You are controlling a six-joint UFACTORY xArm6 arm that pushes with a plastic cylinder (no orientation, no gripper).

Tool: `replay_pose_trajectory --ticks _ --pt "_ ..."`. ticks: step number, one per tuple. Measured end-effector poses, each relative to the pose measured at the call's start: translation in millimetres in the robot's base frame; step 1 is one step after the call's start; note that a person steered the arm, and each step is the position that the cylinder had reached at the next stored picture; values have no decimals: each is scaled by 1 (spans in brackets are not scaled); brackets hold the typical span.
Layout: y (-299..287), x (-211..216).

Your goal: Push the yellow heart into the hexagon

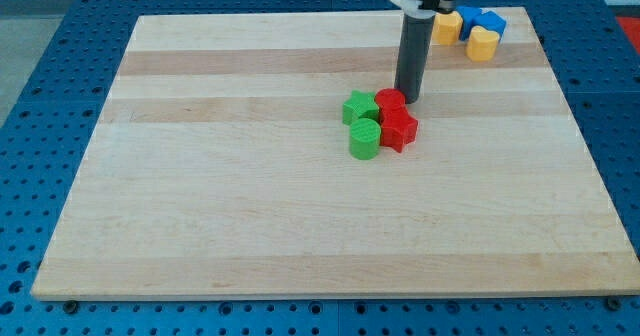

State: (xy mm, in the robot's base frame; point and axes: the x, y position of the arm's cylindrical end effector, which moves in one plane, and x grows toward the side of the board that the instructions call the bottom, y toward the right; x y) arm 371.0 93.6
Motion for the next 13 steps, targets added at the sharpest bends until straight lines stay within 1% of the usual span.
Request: replay_pose_trajectory --ticks 1,2,3,4,5,7,8,10,11,13 --pt "9 -7" --pt "58 -6" --pt "129 0" --pt "206 -6" --pt "249 -30" --pt "249 -80" --pt "241 -96" --pt "214 -97" --pt "211 -96" --pt "205 -77"
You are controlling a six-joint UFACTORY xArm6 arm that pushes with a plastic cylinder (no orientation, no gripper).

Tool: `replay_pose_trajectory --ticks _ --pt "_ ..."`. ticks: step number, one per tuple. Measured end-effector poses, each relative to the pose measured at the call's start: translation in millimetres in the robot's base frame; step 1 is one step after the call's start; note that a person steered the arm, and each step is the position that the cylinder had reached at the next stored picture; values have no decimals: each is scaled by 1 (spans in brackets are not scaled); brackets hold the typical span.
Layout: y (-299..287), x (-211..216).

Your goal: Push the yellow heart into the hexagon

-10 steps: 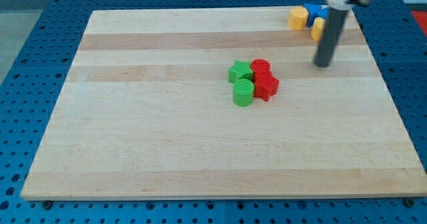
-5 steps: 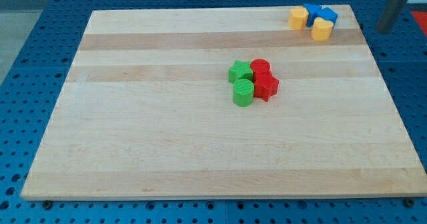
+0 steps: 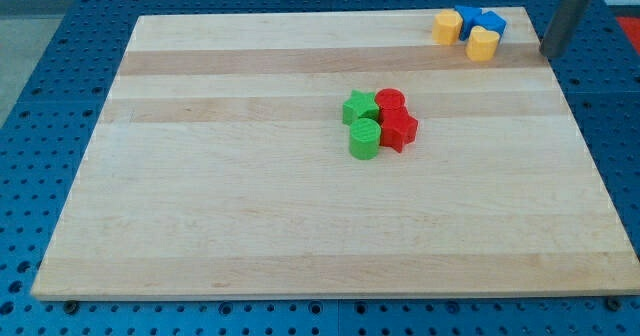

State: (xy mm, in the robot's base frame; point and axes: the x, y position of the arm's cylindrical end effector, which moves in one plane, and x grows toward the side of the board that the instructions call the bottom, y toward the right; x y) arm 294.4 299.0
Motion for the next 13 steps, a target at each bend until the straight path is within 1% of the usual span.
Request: replay_pose_trajectory --ticks 2,4,6,8,9,10,12,13 --pt "-30 -10" --pt "-38 -16" --pt "-44 3" --pt "-93 3" --pt "-100 3" --pt "-100 3" --pt "-81 33" --pt "-81 35"
